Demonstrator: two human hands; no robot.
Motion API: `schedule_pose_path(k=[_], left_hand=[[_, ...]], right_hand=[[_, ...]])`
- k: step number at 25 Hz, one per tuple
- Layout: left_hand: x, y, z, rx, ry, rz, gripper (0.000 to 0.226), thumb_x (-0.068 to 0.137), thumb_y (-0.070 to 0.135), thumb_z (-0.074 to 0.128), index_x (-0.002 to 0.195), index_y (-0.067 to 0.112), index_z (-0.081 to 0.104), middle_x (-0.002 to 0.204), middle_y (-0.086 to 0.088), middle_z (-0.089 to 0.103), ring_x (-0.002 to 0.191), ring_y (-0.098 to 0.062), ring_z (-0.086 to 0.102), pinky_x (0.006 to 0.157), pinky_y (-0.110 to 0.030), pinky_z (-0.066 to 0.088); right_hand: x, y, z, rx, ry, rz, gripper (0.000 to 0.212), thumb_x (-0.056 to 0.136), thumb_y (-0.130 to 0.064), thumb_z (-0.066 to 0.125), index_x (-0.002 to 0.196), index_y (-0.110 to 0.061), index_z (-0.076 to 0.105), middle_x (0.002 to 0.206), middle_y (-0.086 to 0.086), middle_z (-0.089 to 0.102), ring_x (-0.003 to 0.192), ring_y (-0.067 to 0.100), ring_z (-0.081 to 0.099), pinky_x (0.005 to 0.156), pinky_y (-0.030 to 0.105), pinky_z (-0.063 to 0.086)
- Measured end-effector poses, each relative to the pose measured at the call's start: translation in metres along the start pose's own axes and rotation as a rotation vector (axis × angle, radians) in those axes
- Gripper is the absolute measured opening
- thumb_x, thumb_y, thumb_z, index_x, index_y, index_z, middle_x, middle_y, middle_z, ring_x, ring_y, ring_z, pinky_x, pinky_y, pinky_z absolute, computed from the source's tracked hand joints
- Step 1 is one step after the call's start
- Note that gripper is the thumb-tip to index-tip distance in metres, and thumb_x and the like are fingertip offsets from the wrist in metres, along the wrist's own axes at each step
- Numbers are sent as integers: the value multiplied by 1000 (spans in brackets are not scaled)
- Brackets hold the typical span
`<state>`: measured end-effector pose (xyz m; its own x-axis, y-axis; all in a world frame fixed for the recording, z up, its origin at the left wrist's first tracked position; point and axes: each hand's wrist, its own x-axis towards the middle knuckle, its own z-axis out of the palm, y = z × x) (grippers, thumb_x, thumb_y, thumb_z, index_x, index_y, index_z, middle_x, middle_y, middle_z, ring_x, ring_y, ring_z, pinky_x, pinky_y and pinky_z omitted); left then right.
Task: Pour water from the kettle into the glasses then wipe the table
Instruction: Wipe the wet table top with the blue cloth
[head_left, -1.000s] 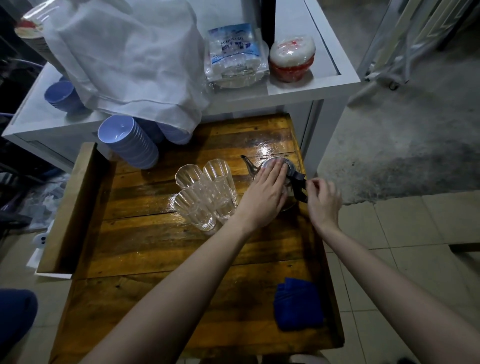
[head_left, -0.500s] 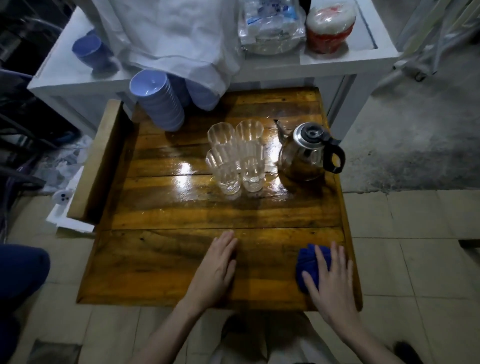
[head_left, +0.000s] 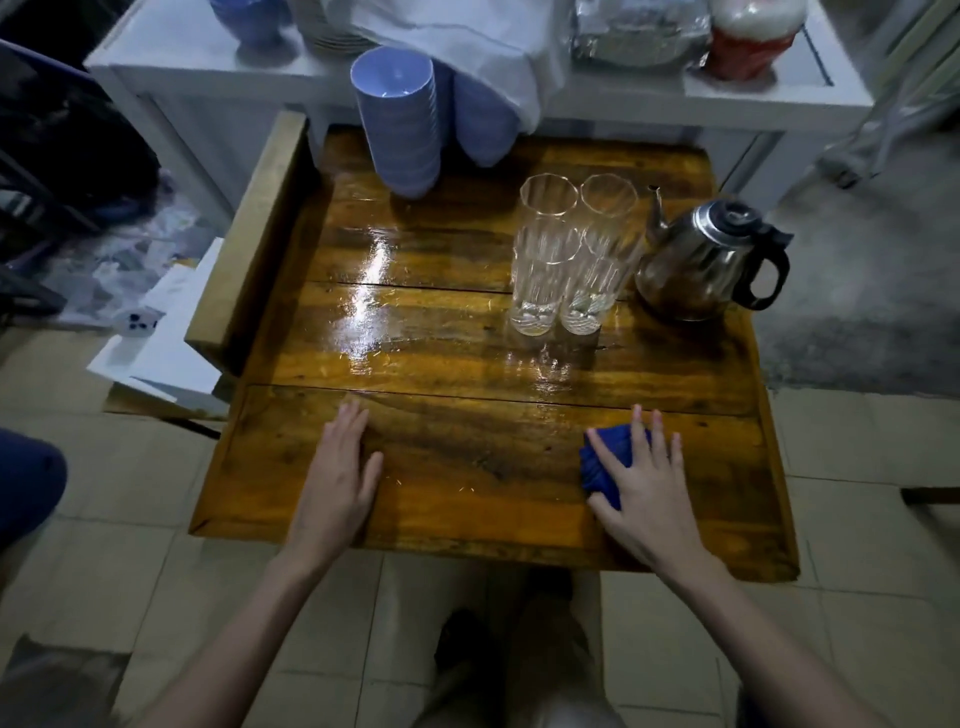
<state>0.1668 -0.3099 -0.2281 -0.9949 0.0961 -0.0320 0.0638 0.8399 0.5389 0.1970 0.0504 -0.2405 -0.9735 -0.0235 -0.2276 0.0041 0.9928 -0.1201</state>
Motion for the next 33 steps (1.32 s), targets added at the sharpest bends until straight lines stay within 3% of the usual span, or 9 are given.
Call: schedule_pose_path(k=[3, 6, 10, 15, 17, 21, 26, 29, 33], left_hand=[[12, -20, -12, 73, 53, 64, 56, 98, 35, 39, 148, 12, 29, 157, -5, 24, 148, -17, 15, 121, -43, 13], [21, -57, -22, 127, 129, -20, 55, 97, 36, 34, 145, 10, 34, 156, -8, 28, 147, -20, 17, 120, -45, 12], [21, -102, -31, 218, 145, -135, 57, 97, 38, 26, 144, 7, 36, 153, -13, 32, 143, -28, 25, 119, -48, 16], [19, -101, -26, 225, 173, -145, 55, 98, 35, 27, 146, 9, 35, 154, -11, 32, 143, -26, 25, 119, -43, 14], [19, -103, -27, 220, 178, -141, 55, 98, 35, 27, 146, 9, 35, 154, -11, 32, 143, -26, 25, 119, -43, 14], [19, -104, -26, 223, 176, -144, 55, 98, 36, 26, 146, 10, 35, 154, -9, 31, 144, -24, 24, 120, -41, 12], [18, -104, -27, 225, 172, -143, 55, 98, 37, 26, 147, 12, 33, 155, -8, 31, 144, -22, 23, 120, -41, 12], [18, -105, -27, 224, 174, -147, 55, 98, 37, 26, 147, 13, 33, 155, -7, 30, 145, -21, 22, 120, -41, 12], [18, -105, -27, 220, 174, -144, 54, 99, 36, 27, 146, 12, 34, 155, -8, 31, 144, -22, 23, 120, -40, 11]], right_hand=[[-5, -20, 0, 219, -20, 334, 91, 86, -73, 17, 155, -20, -9, 162, 19, -11, 149, 34, -11, 118, 47, -10], [14, -33, 6, 300, 78, 502, 101, 87, -76, 11, 154, -2, -3, 162, 20, -2, 150, 31, -6, 120, 50, -4], [32, -9, 14, 176, 204, 327, 97, 89, -71, 16, 154, -1, 1, 163, 19, -4, 150, 27, -7, 121, 43, -6], [35, -25, 16, 116, 270, 422, 79, 94, -56, 20, 154, -4, 17, 160, 25, 10, 149, 35, 3, 120, 53, 5], [48, -42, 13, 104, 253, 304, 74, 93, -50, 20, 154, -8, 21, 160, 21, 17, 149, 33, 8, 121, 51, 5], [71, -82, 11, 116, 212, 39, 70, 97, -56, 24, 155, -18, 21, 162, 11, 18, 150, 26, 7, 122, 46, 1], [53, -120, 20, 63, 147, -234, 67, 98, -54, 32, 154, -19, 25, 162, 4, 20, 151, 23, 7, 122, 46, 2], [15, -83, 25, 22, 81, -347, 65, 98, -51, 32, 154, -20, 23, 162, 4, 20, 151, 21, 6, 122, 46, 5], [-33, 8, 21, 16, 70, -181, 70, 98, -59, 27, 154, -18, 22, 163, 5, 16, 151, 22, 8, 122, 45, 5]])
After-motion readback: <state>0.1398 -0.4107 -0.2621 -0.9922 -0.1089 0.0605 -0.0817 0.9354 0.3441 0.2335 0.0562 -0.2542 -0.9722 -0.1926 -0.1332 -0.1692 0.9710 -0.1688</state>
